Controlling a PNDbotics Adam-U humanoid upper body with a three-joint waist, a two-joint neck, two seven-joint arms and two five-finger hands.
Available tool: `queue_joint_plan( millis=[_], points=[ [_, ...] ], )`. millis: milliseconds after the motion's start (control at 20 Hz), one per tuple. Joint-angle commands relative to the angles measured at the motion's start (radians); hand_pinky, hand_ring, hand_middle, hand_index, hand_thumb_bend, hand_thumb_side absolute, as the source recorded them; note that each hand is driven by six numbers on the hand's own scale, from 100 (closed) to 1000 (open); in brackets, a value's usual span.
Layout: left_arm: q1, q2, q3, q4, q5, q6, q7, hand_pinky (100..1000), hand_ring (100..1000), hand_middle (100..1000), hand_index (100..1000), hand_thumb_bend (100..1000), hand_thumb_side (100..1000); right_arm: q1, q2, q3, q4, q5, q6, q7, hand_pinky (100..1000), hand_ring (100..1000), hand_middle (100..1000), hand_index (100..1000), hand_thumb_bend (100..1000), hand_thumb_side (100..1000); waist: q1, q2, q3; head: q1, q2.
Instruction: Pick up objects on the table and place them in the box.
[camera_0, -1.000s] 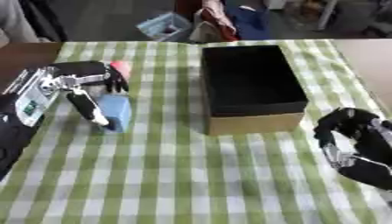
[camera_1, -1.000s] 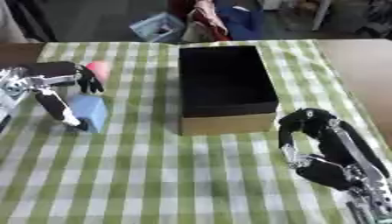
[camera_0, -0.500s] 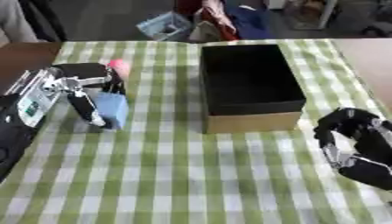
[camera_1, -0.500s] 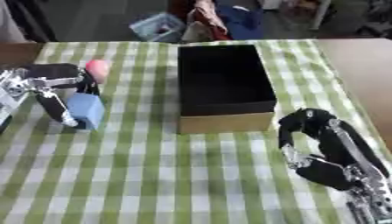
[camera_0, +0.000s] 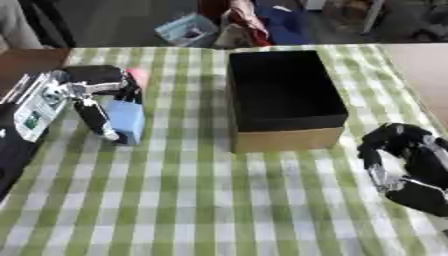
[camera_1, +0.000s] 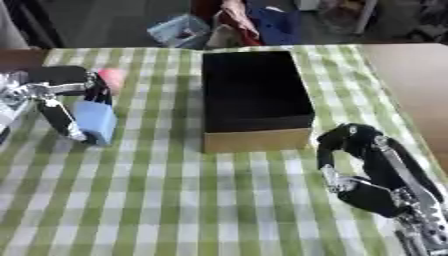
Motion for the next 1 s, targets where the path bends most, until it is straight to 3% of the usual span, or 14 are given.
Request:
queue_joint_plan(
  millis=[50,500,1000],
  points=[
    [-0.051,0.037,0.017,-0.054,0.047,0.02,0.021,592,386,385,557,519,100,-0.013,-0.02,0.001,-0.009,-0.005,0.0,0.005,669,530,522,641,100,100,0.003,-0.019,-0.005,0.005,-0.009],
    [-0.182,-0.051,-0.014,-0.076,0.061,0.031,0.135,601,398,394,563,542,100,-0.037,-0.028,0.027,-0.011,-0.013,0.0,0.031,669,530,522,641,100,100,0.017,-0.009,-0.066,0.045,-0.031],
    [-0.227,-0.167,-0.084,-0.04,0.006,-0.049,0.16,621,453,447,606,558,100,-0.079,-0.027,0.059,-0.014,-0.029,0.002,0.068,669,530,522,641,100,100,0.047,0.011,-0.158,0.079,-0.061]
  ],
)
